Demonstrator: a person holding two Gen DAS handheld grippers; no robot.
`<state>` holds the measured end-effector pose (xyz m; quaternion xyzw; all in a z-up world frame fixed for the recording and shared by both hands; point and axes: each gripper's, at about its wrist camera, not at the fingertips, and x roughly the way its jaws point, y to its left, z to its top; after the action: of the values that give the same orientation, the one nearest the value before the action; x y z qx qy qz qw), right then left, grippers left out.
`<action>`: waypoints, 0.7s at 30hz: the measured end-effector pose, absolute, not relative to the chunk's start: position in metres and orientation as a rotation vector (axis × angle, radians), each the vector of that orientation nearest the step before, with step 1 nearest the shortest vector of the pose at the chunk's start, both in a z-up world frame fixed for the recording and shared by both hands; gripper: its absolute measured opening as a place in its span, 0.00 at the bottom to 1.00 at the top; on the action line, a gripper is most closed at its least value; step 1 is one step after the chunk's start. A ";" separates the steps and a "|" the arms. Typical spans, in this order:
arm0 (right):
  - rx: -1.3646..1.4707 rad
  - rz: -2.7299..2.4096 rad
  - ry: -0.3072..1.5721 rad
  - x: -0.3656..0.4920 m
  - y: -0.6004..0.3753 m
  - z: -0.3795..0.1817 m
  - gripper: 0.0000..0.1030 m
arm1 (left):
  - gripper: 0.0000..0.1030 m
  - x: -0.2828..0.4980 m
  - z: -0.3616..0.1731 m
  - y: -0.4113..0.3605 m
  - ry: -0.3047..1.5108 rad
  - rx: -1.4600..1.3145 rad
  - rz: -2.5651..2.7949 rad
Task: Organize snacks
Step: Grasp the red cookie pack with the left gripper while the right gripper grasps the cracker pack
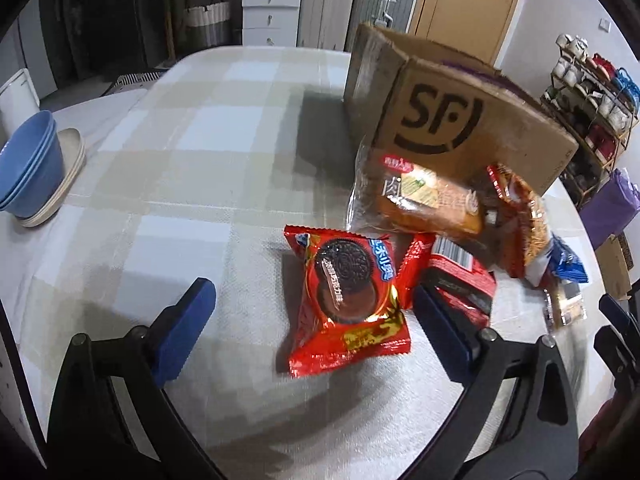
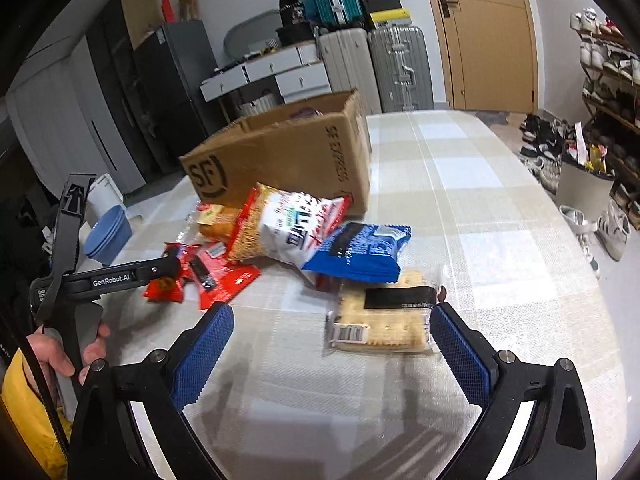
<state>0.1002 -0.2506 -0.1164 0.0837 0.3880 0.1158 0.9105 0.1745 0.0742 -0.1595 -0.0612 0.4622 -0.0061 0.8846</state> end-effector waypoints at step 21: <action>0.157 0.113 0.946 0.137 -0.263 -0.148 0.98 | 0.41 0.198 -0.173 0.098 0.971 -0.181 -0.082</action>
<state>0.1375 -0.2634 -0.1478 0.0754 0.4547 0.0542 0.8858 0.1976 0.0982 -0.1728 -0.0870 0.4658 -0.0395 0.8797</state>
